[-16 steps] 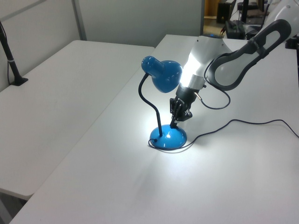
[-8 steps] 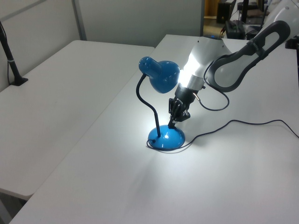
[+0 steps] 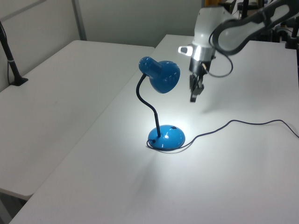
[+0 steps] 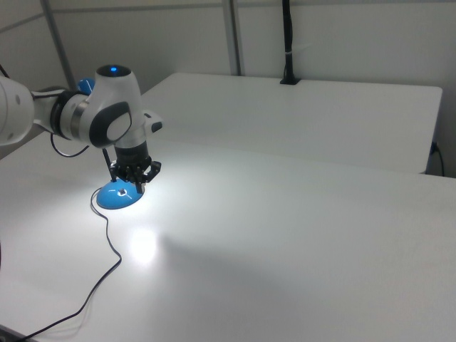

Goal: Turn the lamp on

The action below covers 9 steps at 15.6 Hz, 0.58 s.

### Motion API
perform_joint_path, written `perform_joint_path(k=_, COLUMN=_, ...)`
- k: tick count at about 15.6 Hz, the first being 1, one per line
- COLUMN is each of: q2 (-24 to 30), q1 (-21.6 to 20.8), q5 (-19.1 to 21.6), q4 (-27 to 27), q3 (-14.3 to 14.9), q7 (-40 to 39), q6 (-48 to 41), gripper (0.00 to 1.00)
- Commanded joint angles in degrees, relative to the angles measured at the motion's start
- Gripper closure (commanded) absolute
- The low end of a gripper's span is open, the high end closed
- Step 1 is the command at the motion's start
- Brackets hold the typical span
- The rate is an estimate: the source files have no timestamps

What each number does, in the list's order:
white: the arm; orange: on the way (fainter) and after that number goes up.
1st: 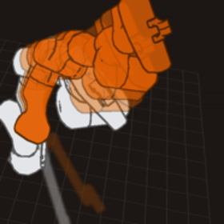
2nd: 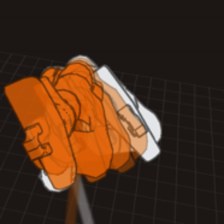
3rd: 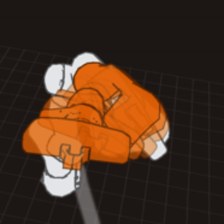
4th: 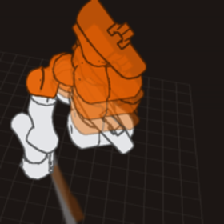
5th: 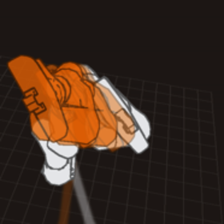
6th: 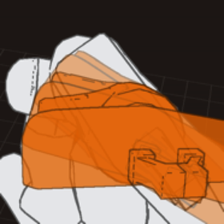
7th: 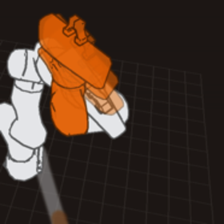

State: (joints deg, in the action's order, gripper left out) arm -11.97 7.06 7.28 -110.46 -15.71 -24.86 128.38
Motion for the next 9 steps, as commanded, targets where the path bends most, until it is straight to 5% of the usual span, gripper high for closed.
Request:
perform_joint_path(k=1, q2=4.9, q1=3.2, q5=-8.5, q4=0.5, q3=0.5, q7=10.1, q6=-11.5, gripper=1.00)
perform_joint_path(k=3, q2=6.4, q1=4.4, q5=-13.7, q4=3.3, q3=0.5, q7=16.4, q6=-17.7, gripper=1.00)
perform_joint_path(k=7, q2=6.7, q1=6.1, q5=-13.9, q4=13.1, q3=0.7, q7=22.7, q6=-29.4, gripper=1.00)
perform_joint_path(k=9, q2=7.0, q1=6.2, q5=-13.5, q4=16.4, q3=0.8, q7=22.8, q6=-33.0, gripper=0.92)
